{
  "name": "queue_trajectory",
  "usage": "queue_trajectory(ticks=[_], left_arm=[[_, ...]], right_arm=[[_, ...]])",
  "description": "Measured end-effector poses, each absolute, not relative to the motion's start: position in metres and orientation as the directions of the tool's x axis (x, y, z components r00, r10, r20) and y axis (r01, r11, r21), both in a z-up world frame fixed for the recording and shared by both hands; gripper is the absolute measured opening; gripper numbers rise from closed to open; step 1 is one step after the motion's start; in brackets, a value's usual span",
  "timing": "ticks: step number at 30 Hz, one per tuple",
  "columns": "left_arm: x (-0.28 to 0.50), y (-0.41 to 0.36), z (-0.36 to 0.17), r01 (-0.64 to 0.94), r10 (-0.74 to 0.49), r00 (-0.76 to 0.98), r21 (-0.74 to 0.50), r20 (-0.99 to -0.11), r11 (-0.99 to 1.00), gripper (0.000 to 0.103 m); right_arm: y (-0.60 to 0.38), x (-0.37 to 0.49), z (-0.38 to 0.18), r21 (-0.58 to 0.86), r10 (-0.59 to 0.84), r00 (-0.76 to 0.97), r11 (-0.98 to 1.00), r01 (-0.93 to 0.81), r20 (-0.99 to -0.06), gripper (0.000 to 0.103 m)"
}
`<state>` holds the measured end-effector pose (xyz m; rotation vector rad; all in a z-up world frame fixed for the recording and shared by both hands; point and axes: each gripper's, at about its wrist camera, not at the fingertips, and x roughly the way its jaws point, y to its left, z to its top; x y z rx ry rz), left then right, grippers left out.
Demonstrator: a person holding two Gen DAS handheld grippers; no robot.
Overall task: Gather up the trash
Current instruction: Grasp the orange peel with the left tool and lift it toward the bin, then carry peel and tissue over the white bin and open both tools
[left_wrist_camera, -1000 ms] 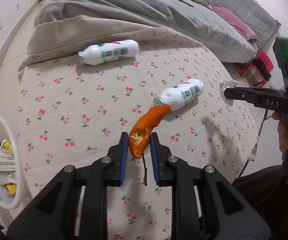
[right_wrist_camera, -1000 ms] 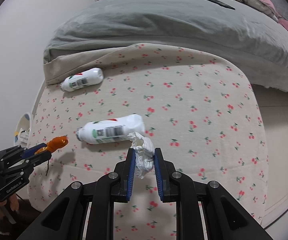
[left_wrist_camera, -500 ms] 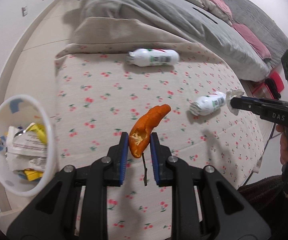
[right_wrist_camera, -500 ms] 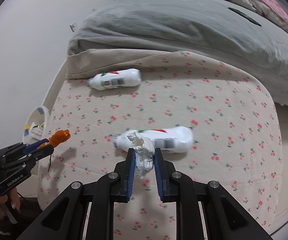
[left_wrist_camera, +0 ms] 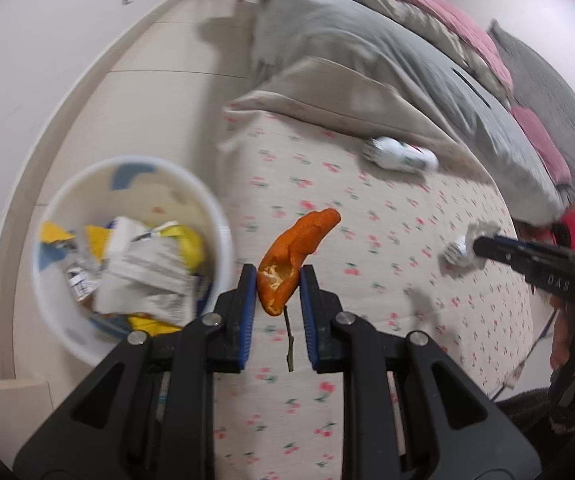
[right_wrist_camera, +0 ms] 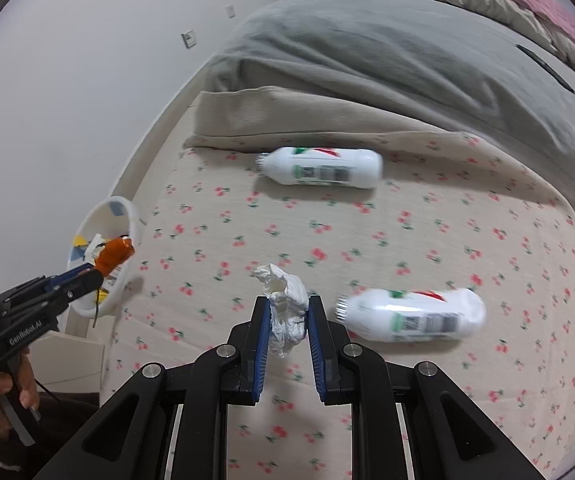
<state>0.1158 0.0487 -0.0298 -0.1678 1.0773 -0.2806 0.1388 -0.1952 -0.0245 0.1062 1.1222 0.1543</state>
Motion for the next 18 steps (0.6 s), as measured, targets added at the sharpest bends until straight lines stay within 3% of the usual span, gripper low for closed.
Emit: queue_trajectory(ticks=[14,15,17,18], left_arm=[[0.116,0.140,-0.039,-0.072,-0.217,0.516,-0.294,-0.828,0.953,0.024],[0.116,0.144,-0.040,-0.082,-0.209,0.521,-0.292,-0.828,0.953,0.026],[0.118,0.149,-0.042,-0.106,-0.197,0.509,-0.289,-0.838,0.952,0.042],[0.118,0.153,-0.044,-0.122,-0.191,0.505,-0.289,-0.842,0.949,0.055]], right_arm=[[-0.125,0.155,-0.039,0.191,0.242,0.401,0.968,-0.163,-0.883,0.019],[-0.121,0.154,-0.040,0.194,0.247,0.400,0.966,-0.169,-0.883,0.019],[-0.112,0.153,-0.044,0.201,0.260,0.396,0.962,-0.184,-0.880,0.019],[-0.106,0.152,-0.046,0.204,0.267,0.394,0.959,-0.194,-0.879,0.019]])
